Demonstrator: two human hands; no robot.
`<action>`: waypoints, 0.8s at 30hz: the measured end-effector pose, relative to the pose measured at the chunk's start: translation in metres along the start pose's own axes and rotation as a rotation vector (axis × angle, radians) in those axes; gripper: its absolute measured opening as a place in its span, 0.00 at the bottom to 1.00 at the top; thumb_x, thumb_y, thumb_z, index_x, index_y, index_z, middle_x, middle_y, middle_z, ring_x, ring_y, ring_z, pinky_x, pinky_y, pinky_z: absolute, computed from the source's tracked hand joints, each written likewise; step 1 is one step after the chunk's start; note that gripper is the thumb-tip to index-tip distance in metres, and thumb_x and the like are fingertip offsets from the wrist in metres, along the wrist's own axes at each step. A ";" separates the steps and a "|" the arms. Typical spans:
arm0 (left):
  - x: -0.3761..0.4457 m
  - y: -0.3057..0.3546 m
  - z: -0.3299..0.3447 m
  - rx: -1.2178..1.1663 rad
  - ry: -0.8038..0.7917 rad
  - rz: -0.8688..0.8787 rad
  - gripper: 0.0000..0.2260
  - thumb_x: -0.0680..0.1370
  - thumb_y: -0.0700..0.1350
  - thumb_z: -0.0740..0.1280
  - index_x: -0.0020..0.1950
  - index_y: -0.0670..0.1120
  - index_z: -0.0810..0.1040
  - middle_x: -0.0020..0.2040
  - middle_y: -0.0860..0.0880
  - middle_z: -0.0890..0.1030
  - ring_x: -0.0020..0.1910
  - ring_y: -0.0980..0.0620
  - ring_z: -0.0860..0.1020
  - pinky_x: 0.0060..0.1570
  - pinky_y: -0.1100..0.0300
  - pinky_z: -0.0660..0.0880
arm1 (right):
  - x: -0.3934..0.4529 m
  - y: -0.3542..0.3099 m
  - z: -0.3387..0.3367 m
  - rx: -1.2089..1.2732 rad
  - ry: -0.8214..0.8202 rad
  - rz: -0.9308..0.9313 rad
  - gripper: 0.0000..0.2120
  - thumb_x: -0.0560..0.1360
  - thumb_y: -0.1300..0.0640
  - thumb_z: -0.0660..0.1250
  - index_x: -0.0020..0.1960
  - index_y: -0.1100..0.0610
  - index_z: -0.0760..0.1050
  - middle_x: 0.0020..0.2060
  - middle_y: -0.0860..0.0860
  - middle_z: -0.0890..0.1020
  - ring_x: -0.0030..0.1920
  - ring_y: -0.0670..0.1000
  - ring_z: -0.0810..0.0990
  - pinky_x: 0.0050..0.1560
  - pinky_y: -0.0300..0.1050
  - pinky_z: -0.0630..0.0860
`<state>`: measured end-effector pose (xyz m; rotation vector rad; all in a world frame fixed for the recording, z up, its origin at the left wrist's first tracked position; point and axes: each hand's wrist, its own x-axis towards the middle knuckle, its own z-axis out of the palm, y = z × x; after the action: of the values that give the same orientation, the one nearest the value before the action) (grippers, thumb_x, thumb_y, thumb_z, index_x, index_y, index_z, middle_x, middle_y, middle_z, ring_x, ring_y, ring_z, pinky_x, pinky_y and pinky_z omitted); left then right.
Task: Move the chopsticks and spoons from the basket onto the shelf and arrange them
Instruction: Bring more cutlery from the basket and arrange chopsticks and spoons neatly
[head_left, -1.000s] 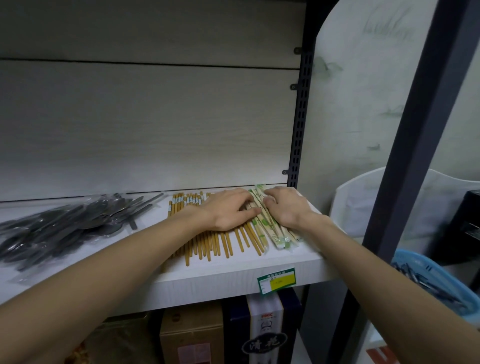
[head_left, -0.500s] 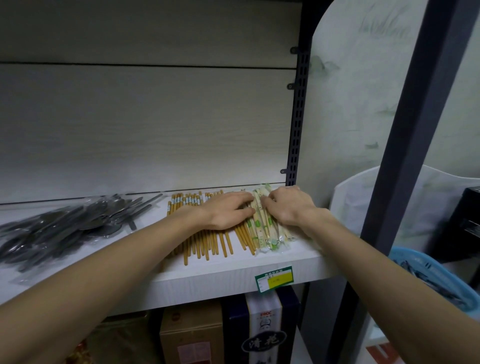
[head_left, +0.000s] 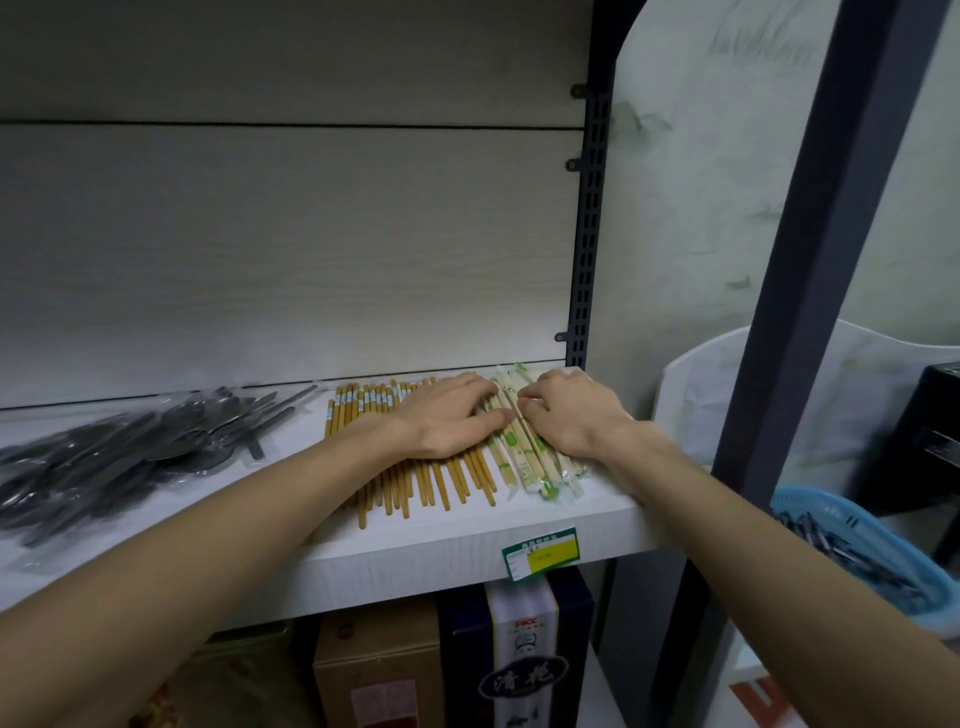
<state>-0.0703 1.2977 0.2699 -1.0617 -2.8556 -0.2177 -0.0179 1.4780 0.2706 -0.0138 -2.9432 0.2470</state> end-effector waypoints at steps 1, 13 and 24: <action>-0.001 0.001 -0.001 0.000 -0.021 -0.006 0.29 0.82 0.66 0.51 0.75 0.49 0.68 0.72 0.48 0.73 0.67 0.47 0.73 0.64 0.48 0.72 | -0.001 -0.002 -0.001 -0.046 -0.005 0.007 0.21 0.83 0.44 0.50 0.65 0.47 0.78 0.63 0.53 0.77 0.65 0.60 0.73 0.60 0.53 0.71; 0.006 0.005 0.004 0.011 -0.050 -0.094 0.23 0.82 0.66 0.49 0.54 0.51 0.73 0.70 0.44 0.70 0.70 0.44 0.68 0.66 0.46 0.68 | -0.003 0.000 -0.005 -0.095 -0.001 0.065 0.21 0.82 0.42 0.55 0.69 0.48 0.76 0.67 0.55 0.74 0.68 0.60 0.70 0.65 0.54 0.69; -0.008 0.003 0.005 -0.099 0.048 0.003 0.25 0.85 0.58 0.52 0.79 0.47 0.63 0.78 0.48 0.66 0.75 0.48 0.66 0.72 0.51 0.64 | -0.015 0.004 0.000 0.094 0.219 0.052 0.18 0.81 0.46 0.58 0.62 0.52 0.81 0.64 0.55 0.79 0.63 0.61 0.76 0.60 0.53 0.74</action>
<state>-0.0622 1.2958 0.2647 -1.0627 -2.8261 -0.3822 -0.0032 1.4817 0.2675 -0.0981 -2.7137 0.3671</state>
